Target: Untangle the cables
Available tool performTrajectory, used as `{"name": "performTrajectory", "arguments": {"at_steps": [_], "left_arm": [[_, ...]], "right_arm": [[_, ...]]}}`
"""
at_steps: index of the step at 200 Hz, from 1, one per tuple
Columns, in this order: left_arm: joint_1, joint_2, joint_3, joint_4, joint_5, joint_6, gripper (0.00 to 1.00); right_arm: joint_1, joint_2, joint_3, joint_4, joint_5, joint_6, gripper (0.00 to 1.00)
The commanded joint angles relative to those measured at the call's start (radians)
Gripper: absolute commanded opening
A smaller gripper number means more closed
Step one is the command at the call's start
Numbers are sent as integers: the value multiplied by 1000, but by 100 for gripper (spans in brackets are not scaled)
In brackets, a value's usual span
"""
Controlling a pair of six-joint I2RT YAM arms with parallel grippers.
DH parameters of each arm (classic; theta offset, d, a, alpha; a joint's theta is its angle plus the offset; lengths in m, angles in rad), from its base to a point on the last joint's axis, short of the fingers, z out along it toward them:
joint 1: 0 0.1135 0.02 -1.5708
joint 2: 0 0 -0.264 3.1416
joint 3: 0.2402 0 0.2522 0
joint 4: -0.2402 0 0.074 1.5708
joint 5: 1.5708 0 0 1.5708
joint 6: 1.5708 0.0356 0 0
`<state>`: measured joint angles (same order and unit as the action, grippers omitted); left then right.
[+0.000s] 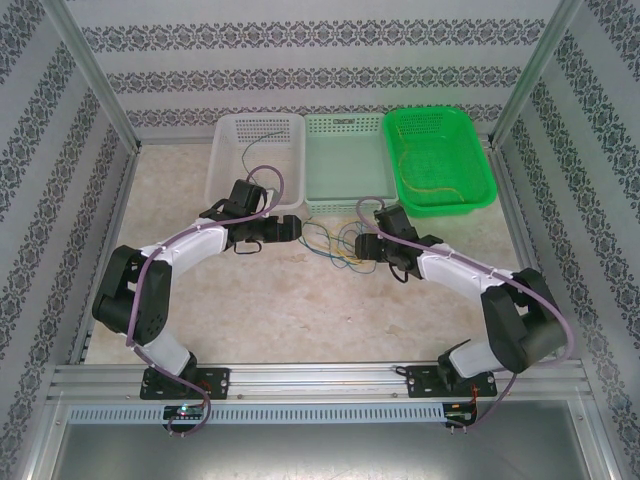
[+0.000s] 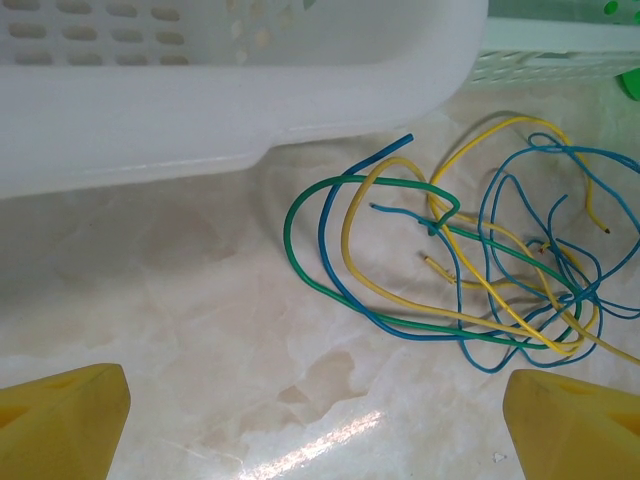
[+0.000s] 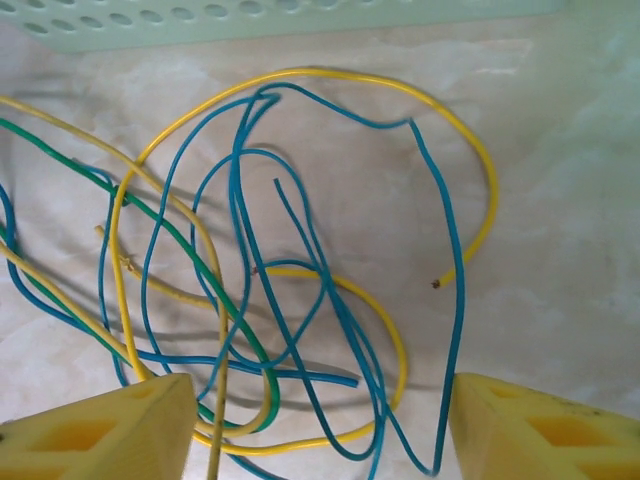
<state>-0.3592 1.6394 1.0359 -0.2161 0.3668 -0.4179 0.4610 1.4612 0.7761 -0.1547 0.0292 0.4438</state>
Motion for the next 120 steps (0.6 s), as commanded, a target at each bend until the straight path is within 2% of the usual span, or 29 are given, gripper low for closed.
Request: {"name": "performTrajectory", "arguments": {"at_steps": [1, 15, 39, 81, 103, 120], "left_arm": [[-8, 10, -7, 35, 20, -14, 96], [-9, 8, -4, 31, 20, -12, 96], [-8, 4, -8, 25, 15, -7, 97], [-8, 8, -8, 18, 11, -2, 97], [-8, 16, -4, 18, 20, -4, 97], [-8, 18, 0, 18, 21, -6, 97]], "right_arm": [[3, 45, 50, -19, 21, -29, 61], [4, 61, 66, -38, 30, -30, 54], [-6, 63, 58, -47, 46, -14, 48], [-30, -10, -4, -15, 50, 15, 44], [-42, -24, -14, -14, 45, 19, 32], [-44, -29, -14, -14, 44, 22, 19]]}}
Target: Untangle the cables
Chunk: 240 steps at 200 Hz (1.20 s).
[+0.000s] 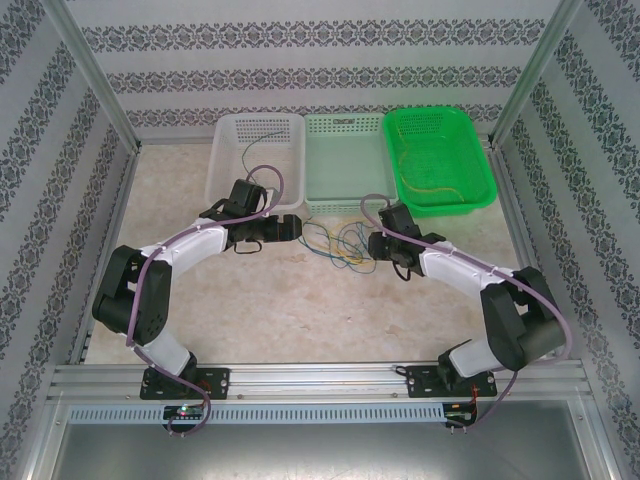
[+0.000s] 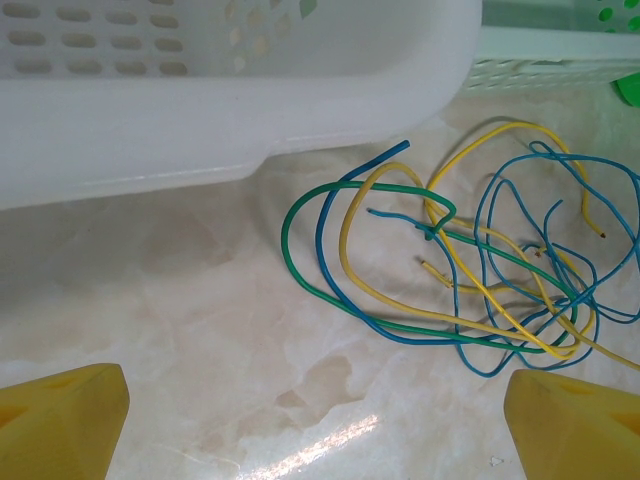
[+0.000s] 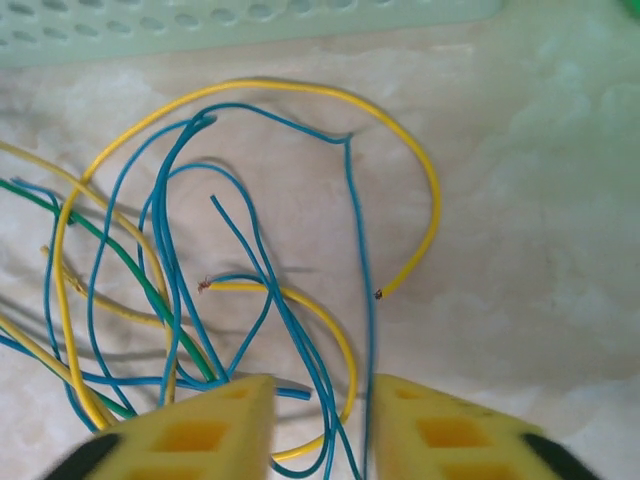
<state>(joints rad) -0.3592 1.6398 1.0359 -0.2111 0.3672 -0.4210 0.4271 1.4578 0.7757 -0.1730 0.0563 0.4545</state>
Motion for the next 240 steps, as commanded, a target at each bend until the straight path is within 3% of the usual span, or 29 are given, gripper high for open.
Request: {"name": "performTrajectory", "arguments": {"at_steps": [1, 39, 86, 119, 161, 240], "left_arm": [[-8, 18, 0, 13, 21, -3, 97], [-9, 13, -3, 9, 19, -2, 97], [-9, 12, -7, 19, 27, -13, 97], [-13, 11, -8, 21, 31, -10, 96], [-96, 23, 57, -19, -14, 52, 96], [-172, 14, 113, 28, -29, 72, 97]], "right_arm": [[-10, -25, -13, 4, 17, 12, 18], [-8, -40, -2, -2, 5, -2, 0], [-8, -61, 16, -34, 14, -18, 0], [4, -178, 31, -76, 37, -30, 0], [27, -353, 114, -156, 30, -63, 0], [45, -483, 261, -238, -4, -96, 0]]}}
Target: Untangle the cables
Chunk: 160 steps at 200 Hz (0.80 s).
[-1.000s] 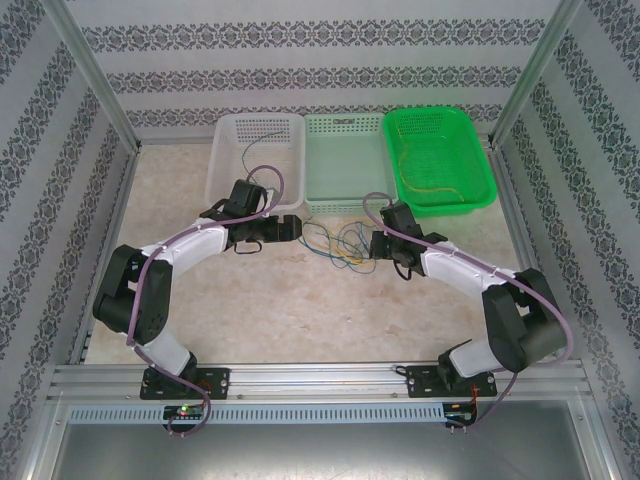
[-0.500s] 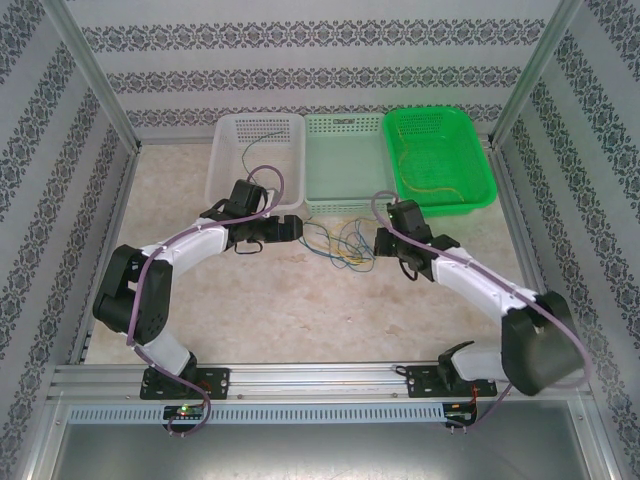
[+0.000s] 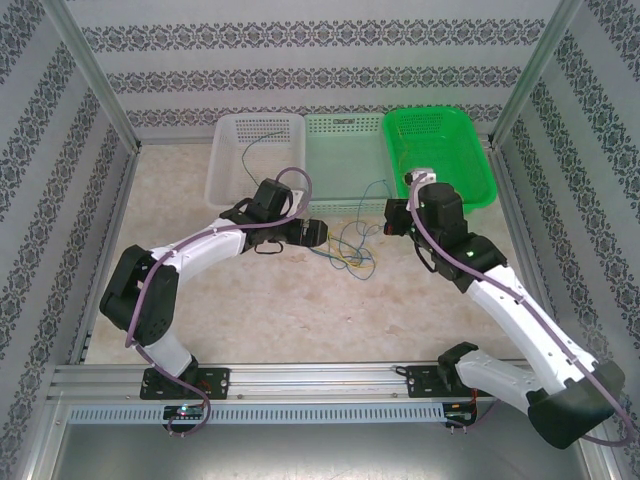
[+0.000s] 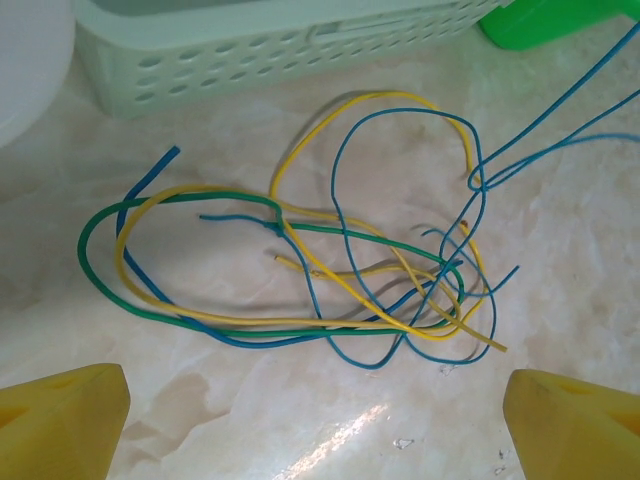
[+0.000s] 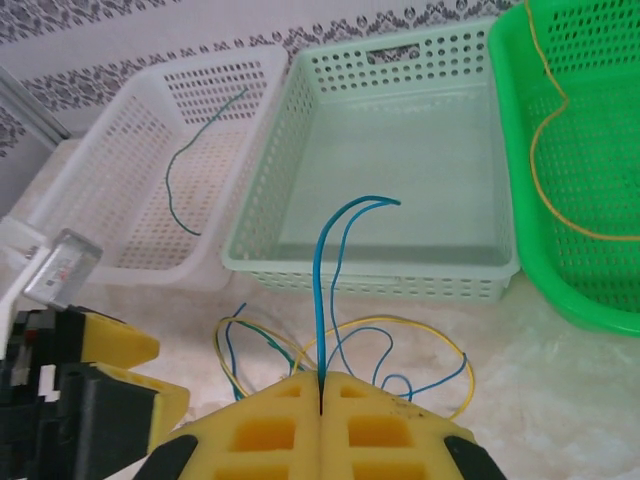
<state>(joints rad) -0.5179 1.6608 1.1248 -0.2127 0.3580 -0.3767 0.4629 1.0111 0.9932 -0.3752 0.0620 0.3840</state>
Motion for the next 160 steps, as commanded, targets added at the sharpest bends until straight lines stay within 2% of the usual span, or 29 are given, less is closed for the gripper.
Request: {"name": "performTrajectory", "arguments": {"at_steps": [1, 33, 79, 122, 160], "left_arm": [[-14, -7, 25, 29, -20, 28, 97], [-21, -23, 31, 38, -42, 26, 97], [-22, -111, -35, 83, -158, 6, 100], [-22, -170, -80, 173, -151, -30, 100], [-20, -149, -70, 234, -76, -102, 100]], "right_arm": [[8, -38, 44, -35, -9, -25, 0], [7, -74, 76, -24, -15, -26, 0], [-6, -57, 141, -52, -96, -29, 0], [-18, -51, 113, -27, -143, 10, 0], [-24, -27, 70, 7, -185, 41, 0]]}}
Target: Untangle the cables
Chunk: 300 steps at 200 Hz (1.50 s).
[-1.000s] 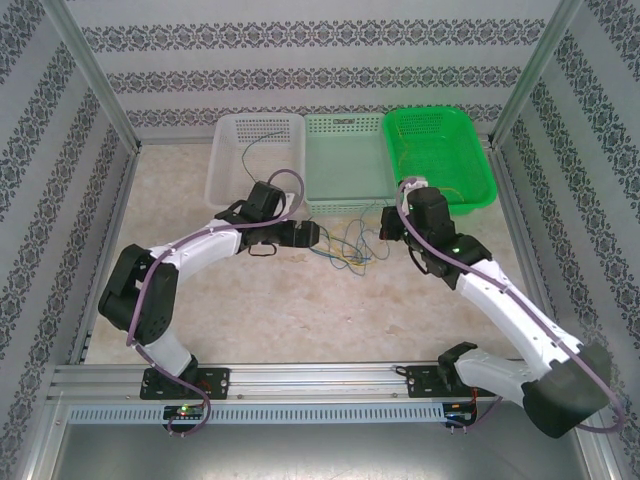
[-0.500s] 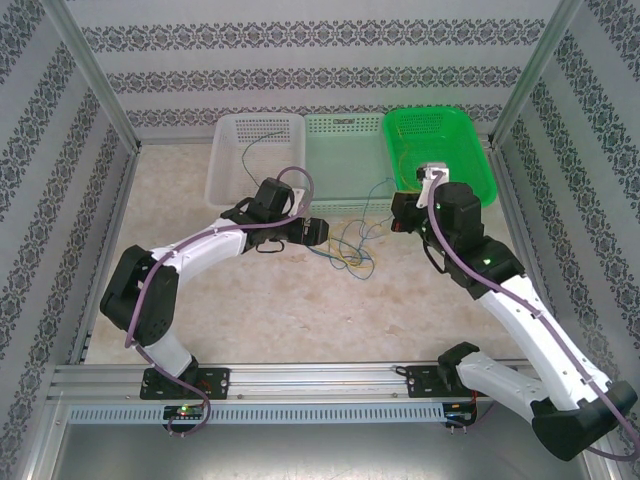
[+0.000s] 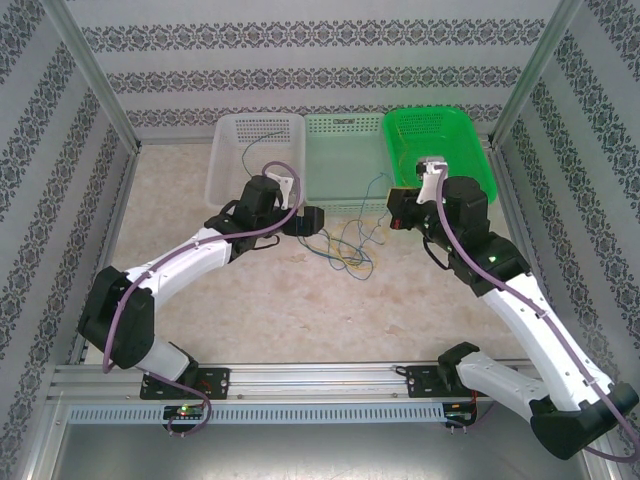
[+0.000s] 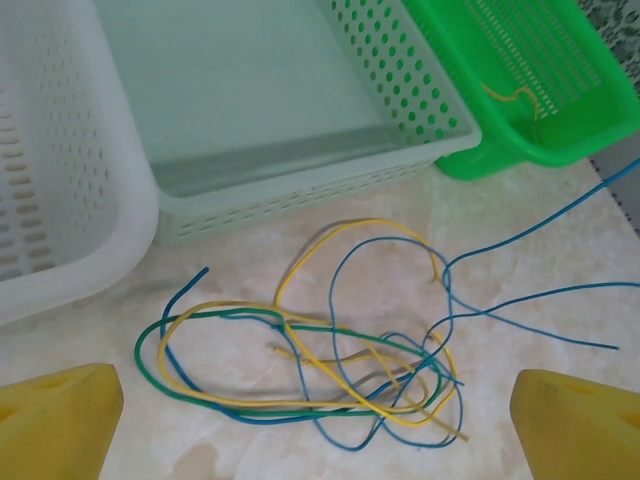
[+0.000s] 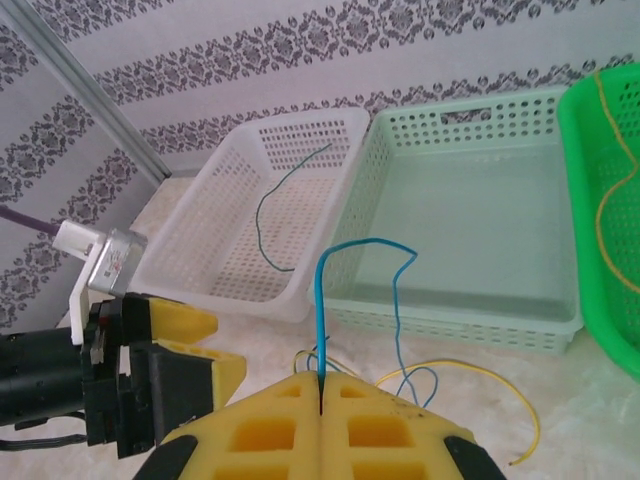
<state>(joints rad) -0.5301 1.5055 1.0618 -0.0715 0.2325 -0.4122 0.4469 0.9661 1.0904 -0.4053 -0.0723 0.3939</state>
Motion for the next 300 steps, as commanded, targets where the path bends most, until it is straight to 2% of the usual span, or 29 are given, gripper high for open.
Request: {"name": "performTrajectory", "arguments": {"at_steps": [1, 36, 73, 125, 170, 220, 231, 246, 278, 300], "left_arm": [[-8, 7, -7, 96, 53, -68, 100], [-7, 33, -14, 200, 169, -81, 99], [-11, 84, 41, 177, 255, -39, 99], [-44, 154, 101, 263, 372, 9, 98], [-51, 229, 181, 291, 418, 15, 95], [-56, 325, 283, 252, 393, 20, 88], [-56, 341, 301, 258, 393, 7, 85], [-56, 353, 315, 267, 392, 0, 75], [-56, 321, 323, 226, 324, 40, 41], [-55, 264, 316, 175, 244, 91, 32]], "right_arm": [[-9, 19, -28, 38, -52, 32, 0], [-15, 26, -30, 64, -84, 51, 0], [-39, -3, 22, 98, -130, 76, 0], [-42, 39, 54, 111, -217, 114, 0], [-42, 42, 40, 134, -252, 131, 0], [-43, 39, 35, 157, -317, 159, 0], [-43, 38, 39, 157, -324, 159, 0], [-45, 36, 39, 146, -320, 153, 0], [-66, 11, 35, 106, -291, 130, 0], [-96, -17, 31, 68, -260, 117, 0]]}}
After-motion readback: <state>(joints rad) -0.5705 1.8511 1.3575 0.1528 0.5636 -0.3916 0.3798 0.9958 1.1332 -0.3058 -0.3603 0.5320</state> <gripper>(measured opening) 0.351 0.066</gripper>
